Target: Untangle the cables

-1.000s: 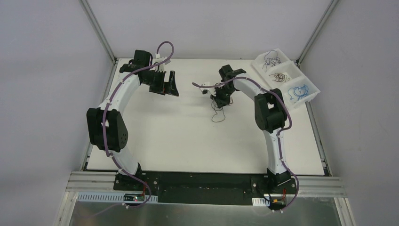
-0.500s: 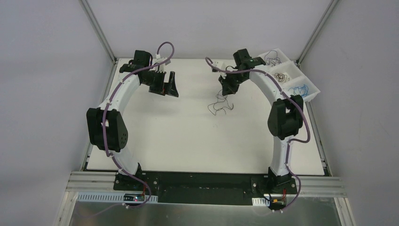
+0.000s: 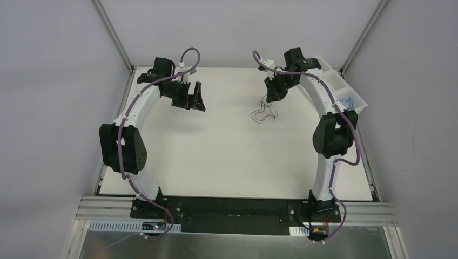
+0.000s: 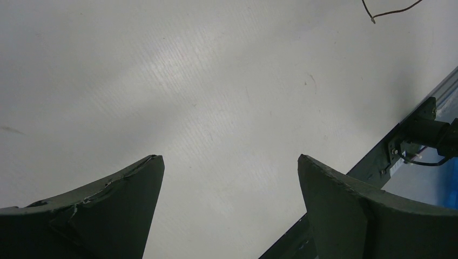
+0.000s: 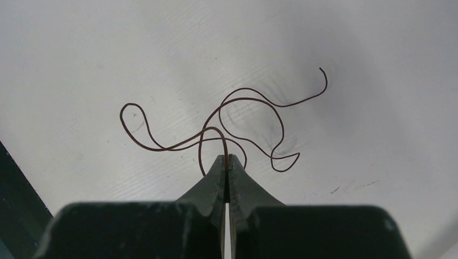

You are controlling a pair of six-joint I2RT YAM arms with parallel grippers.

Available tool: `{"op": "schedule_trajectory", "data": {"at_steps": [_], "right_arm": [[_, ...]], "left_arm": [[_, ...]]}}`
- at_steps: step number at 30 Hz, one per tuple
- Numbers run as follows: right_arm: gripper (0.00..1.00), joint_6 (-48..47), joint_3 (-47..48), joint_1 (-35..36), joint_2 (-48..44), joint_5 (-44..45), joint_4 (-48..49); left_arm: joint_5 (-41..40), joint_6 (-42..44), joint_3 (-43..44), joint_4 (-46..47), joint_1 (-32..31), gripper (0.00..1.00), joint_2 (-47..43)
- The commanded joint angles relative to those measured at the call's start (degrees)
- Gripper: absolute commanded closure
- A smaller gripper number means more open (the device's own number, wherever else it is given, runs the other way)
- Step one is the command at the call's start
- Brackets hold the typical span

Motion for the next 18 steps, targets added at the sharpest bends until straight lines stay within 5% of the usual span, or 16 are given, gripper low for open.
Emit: {"op": "schedule_trajectory", "data": {"at_steps": [1,10,12,15,18], "right_arm": [[1.00,1.4,0.7,0.2,3.7,2.3,-3.3],[0.99,-1.2,-2.4,-0.6,8.9,12.9,0.4],[0.87,-1.8,-4.4,-0.7,8.7,14.4,1.5],[0.49,-0.9,-6.5,-0.6,8.4,15.8,3.8],[0.25,0.5,-7.4,-0.5,7.8,16.7,5.1]], "left_arm": [[1.8,0.9,0.8,-0.8,0.8,0.01,-1.4],[0.9,1.5,0.6,-1.5,0.9,0.01,-1.9],[0.9,1.5,0.6,-1.6,0.8,0.01,-1.7],[0.9,1.3,0.9,-1.6,0.9,0.01,-1.2],[1.0,1.1,1.2,-1.8,0.9,0.01,-0.8]]}}
